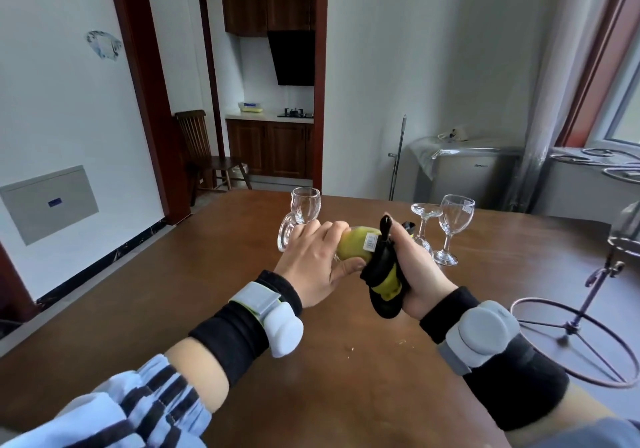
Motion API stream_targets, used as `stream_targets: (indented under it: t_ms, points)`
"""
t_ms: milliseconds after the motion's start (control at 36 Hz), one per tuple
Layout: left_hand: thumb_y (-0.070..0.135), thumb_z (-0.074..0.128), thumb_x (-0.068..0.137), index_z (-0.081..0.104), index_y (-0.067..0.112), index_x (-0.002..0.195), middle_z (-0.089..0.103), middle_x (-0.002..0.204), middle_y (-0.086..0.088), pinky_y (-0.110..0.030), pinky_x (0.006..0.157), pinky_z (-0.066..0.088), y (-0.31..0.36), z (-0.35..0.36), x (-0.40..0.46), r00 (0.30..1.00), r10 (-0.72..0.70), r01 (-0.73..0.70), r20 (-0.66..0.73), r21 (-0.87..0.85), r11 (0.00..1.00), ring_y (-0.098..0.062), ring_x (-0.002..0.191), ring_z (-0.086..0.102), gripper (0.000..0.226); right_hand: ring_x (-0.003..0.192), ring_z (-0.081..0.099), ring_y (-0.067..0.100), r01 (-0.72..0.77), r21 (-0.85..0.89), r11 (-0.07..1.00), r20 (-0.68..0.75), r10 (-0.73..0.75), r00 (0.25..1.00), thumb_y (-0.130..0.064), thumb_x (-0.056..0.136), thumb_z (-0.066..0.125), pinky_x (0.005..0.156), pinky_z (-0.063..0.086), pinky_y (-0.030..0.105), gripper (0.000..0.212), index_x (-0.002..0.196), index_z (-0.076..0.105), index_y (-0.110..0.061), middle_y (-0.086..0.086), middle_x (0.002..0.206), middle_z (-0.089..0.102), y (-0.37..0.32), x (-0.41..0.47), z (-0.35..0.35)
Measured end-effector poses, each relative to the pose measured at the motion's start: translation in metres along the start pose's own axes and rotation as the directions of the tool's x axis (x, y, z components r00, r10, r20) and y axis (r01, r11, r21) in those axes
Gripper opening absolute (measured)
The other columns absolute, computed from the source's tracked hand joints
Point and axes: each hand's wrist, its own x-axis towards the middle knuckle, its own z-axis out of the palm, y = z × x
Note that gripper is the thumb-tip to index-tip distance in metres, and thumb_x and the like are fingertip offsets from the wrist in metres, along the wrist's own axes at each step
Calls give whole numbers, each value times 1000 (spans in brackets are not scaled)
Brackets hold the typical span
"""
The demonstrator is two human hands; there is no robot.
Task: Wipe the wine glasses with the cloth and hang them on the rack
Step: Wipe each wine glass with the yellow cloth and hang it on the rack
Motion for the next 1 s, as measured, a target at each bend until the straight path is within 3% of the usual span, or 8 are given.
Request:
stream_targets:
  t_ms: [167, 361, 500, 611, 695, 778, 833, 1000]
  points:
    - [72, 4, 88, 51, 13, 101, 52, 82, 7, -39, 80, 34, -1, -10, 4, 998, 8, -13, -68, -82, 997, -23, 79, 47, 76, 97, 67, 30, 79, -142, 987, 83, -67, 994, -66, 89, 46, 98, 49, 43, 67, 99, 75, -6, 21, 109, 71, -5, -6, 3]
    - [73, 2, 86, 41, 18, 85, 47, 66, 3, -33, 72, 23, -2, -17, 6, 998, -13, 6, -64, -116, 993, -22, 67, 41, 68, 74, 59, 32, 294, -338, 894, 101, -276, 956, -35, 98, 56, 76, 52, 51, 36, 91, 69, -2, 17, 79, 64, -4, -9, 10]
    - [68, 2, 89, 41, 16, 79, 42, 56, 4, -32, 72, 24, -5, -21, 8, 999, -8, 2, -38, -137, 991, -17, 55, 37, 66, 74, 61, 39, 333, -406, 851, 182, -281, 942, -50, 89, 58, 79, 49, 66, 59, 96, 62, 9, 27, 78, 66, -4, -15, 14]
    - [53, 5, 92, 38, 19, 68, 35, 48, 7, -37, 75, 35, -2, -26, 11, 996, -87, 81, -31, -165, 983, -22, 54, 38, 53, 58, 63, 27, 421, -415, 806, 286, -323, 902, -39, 84, 59, 57, 55, 40, 35, 82, 61, -3, 3, 60, 63, -1, -16, 13]
    - [48, 9, 94, 33, 20, 53, 38, 45, 6, -35, 64, 34, 0, -27, 12, 981, -195, 193, 6, -185, 964, -25, 55, 44, 54, 60, 67, 8, 459, -501, 734, 387, -284, 877, -10, 84, 74, 51, 49, 16, 17, 98, 66, -6, -7, 65, 69, -4, -18, 13]
    - [43, 15, 101, 32, 15, 48, 40, 45, -1, -35, 62, 33, -2, -30, 13, 959, -272, 284, 84, -214, 935, -21, 50, 44, 62, 76, 66, 10, 509, -682, 525, 391, -326, 861, -22, 76, 84, 70, 54, 26, 34, 105, 68, -18, -6, 84, 73, 0, -11, 12]
    - [42, 16, 103, 32, 13, 50, 41, 47, -2, -36, 64, 34, -4, -31, 16, 938, -301, 336, 170, -247, 909, -21, 51, 44, 63, 71, 66, 6, 500, -727, 470, 386, -323, 864, -30, 77, 82, 67, 53, 26, 26, 98, 68, -27, -10, 79, 72, 1, -8, 10]
    - [48, 11, 101, 48, 19, 60, 54, 56, -3, -37, 66, 39, 2, -33, 13, 951, -265, 299, 158, -262, 918, -27, 63, 54, 63, 55, 65, 33, 416, -491, 765, 231, -346, 909, -22, 96, 61, 42, 49, 28, 19, 102, 71, -7, 24, 79, 71, -4, -7, 14]
